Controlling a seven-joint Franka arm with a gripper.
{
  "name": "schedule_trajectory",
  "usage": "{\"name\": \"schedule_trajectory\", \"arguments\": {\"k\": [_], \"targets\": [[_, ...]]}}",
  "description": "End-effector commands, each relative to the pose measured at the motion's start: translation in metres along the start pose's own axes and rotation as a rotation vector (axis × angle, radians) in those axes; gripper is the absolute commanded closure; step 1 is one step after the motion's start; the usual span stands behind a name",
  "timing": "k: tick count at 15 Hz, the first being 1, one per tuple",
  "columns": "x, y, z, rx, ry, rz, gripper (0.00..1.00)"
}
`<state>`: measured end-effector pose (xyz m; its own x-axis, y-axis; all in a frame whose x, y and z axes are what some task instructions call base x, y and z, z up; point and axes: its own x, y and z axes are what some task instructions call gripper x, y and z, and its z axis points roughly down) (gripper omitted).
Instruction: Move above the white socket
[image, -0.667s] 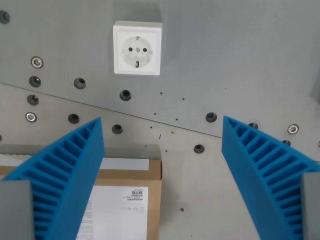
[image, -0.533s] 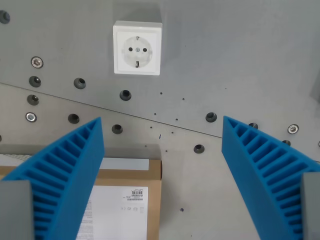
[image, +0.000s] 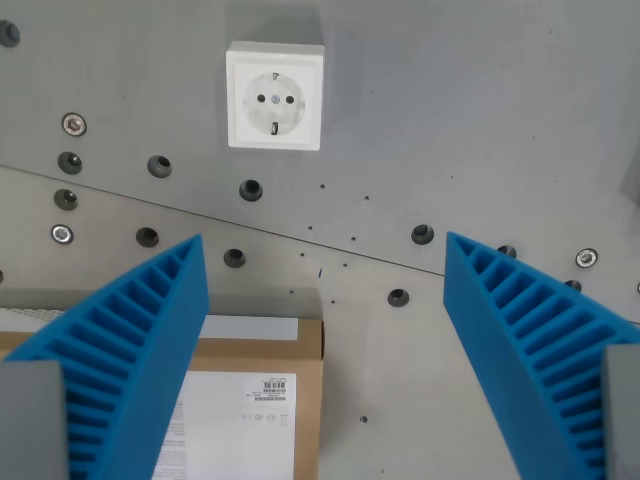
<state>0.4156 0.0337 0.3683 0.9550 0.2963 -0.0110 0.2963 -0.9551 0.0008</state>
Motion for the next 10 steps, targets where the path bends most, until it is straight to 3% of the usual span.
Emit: {"name": "schedule_trajectory", "arguments": {"k": [1,10], "targets": [[0.0,-0.001,0.003,-0.005,0.014,0.007,0.0],[0.002,-0.006,0.031,-0.025,0.068,0.029,0.0]]}}
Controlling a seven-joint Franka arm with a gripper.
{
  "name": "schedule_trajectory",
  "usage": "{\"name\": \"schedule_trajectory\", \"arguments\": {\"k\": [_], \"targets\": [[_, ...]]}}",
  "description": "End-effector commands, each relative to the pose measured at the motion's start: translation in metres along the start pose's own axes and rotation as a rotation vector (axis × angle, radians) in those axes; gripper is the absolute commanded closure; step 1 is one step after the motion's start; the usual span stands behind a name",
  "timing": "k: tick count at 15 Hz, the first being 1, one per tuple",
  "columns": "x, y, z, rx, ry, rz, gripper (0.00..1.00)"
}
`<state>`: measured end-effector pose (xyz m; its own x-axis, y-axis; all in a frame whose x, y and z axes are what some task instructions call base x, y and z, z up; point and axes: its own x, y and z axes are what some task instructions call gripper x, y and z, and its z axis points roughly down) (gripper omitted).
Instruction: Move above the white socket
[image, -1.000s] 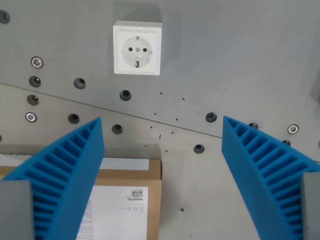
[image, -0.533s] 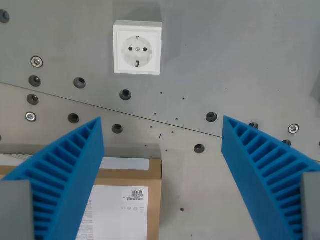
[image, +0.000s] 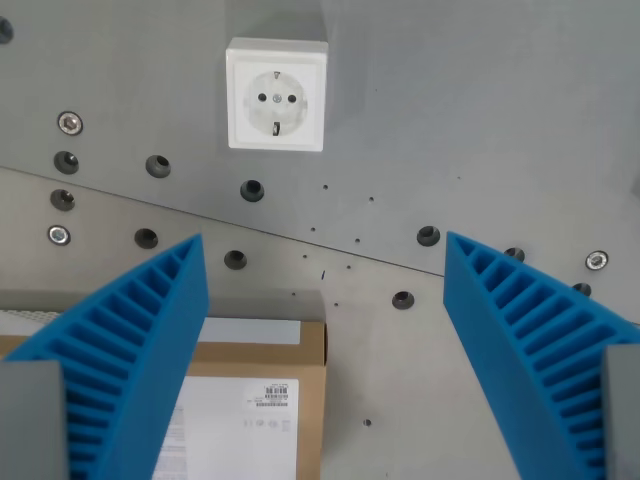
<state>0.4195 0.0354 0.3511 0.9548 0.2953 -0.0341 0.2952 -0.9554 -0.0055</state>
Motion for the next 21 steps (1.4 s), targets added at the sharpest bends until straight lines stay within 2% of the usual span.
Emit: {"name": "schedule_trajectory", "arguments": {"k": [1,6,13,21], "targets": [[-0.002,-0.006,0.018,-0.034,0.099,0.031,0.0],[-0.001,-0.011,0.042,-0.037,0.111,0.041,0.0],[0.005,-0.017,0.077,-0.031,0.087,0.054,0.0],[0.008,-0.023,0.117,-0.041,0.106,0.065,0.0]]}}
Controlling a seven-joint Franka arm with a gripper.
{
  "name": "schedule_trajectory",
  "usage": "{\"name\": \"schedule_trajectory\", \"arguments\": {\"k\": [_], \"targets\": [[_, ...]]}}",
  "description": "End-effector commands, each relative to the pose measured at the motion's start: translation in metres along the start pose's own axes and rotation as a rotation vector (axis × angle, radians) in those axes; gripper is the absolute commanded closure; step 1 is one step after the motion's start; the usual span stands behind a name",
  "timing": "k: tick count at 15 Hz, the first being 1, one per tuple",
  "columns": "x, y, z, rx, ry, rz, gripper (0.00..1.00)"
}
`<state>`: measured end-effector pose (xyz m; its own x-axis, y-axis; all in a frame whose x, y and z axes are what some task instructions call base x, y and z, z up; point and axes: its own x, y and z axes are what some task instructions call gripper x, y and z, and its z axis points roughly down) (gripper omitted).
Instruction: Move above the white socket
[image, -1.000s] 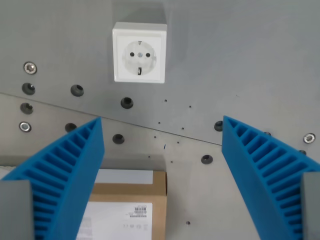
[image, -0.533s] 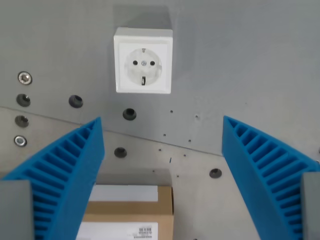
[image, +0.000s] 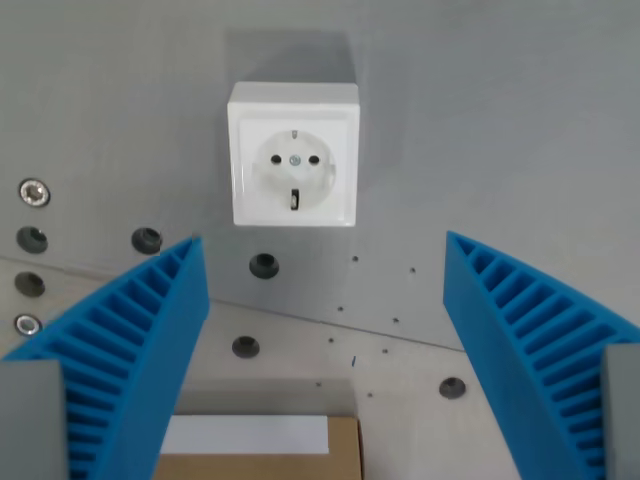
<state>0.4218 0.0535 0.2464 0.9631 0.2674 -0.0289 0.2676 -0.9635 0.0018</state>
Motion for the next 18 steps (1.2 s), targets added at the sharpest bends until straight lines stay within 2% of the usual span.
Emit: {"name": "schedule_trajectory", "arguments": {"k": [1,10,18], "targets": [[-0.003,-0.007,0.018,-0.035,0.107,0.039,0.0],[0.0,-0.013,0.061,-0.049,0.104,0.048,0.0],[-0.002,-0.016,0.08,-0.061,0.11,0.05,0.0]]}}
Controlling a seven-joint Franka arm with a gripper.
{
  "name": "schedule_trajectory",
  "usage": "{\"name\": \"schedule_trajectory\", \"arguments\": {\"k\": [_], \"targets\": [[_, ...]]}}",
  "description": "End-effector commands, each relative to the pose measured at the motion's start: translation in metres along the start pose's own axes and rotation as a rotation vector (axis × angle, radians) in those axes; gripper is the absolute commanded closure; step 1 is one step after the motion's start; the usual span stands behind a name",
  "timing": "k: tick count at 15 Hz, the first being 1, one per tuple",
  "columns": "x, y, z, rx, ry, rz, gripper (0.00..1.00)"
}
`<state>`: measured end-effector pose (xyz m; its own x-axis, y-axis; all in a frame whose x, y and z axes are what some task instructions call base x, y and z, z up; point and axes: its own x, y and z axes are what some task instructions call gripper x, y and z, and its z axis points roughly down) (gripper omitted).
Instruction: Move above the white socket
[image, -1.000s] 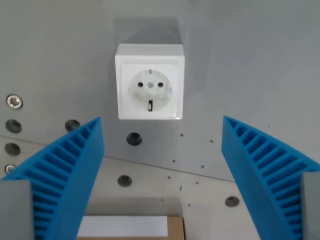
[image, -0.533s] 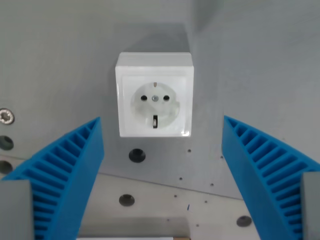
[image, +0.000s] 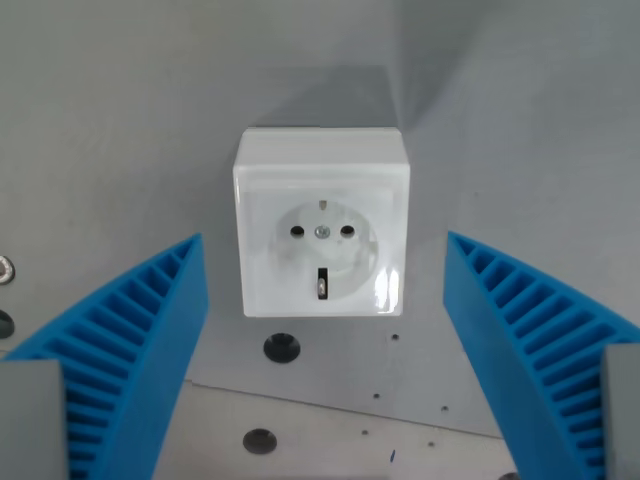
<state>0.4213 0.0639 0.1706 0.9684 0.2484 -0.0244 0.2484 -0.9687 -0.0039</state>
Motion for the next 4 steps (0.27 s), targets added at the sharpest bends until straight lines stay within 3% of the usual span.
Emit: {"name": "schedule_trajectory", "arguments": {"k": [1,4], "targets": [[-0.0068,-0.0062,0.0059,-0.067,0.106,0.03,0.0],[-0.0077,-0.0071,0.0084,-0.068,0.11,0.029,0.0]]}}
